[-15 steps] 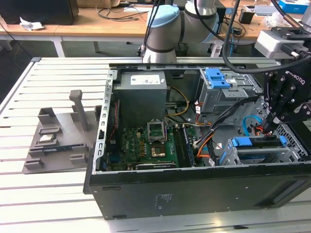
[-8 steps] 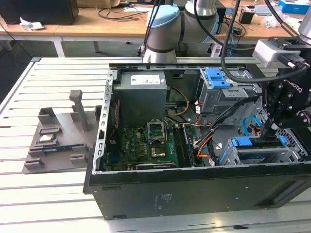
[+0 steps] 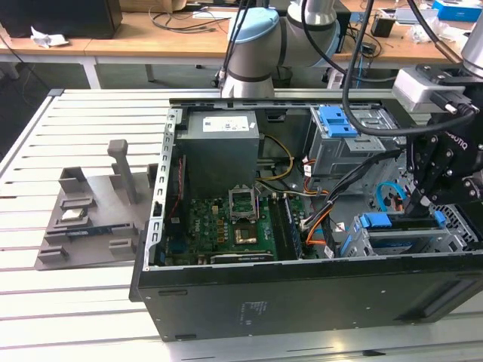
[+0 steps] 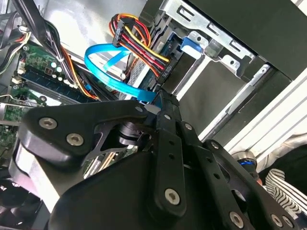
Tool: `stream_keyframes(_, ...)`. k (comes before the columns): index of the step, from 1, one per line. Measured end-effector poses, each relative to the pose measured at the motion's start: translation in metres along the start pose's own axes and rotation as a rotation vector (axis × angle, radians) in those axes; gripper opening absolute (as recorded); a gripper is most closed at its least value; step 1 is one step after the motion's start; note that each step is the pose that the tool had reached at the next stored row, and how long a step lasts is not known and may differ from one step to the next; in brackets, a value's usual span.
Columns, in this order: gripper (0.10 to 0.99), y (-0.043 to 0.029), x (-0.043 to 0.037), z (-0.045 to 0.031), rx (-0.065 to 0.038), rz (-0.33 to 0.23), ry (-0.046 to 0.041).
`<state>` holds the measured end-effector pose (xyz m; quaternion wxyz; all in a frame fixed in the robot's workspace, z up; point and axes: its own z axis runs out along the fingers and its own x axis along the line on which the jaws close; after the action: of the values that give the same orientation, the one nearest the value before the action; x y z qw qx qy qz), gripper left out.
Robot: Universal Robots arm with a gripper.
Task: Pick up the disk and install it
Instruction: 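Insert the second disk wire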
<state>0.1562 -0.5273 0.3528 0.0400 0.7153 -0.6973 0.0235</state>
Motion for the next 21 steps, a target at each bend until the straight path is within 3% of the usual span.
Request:
stream_keyframes(9, 0.106, -0.0012, -0.0023, 0.0062, 0.0, 0.0, 0.0103)
stream_keyframes(15, 0.106, -0.0017, -0.0108, 0.0074, -0.001, 0.001, 0.0199)
stream_keyframes(21, 0.106, -0.0018, -0.0131, 0.0101, -0.001, 0.001, 0.0225)
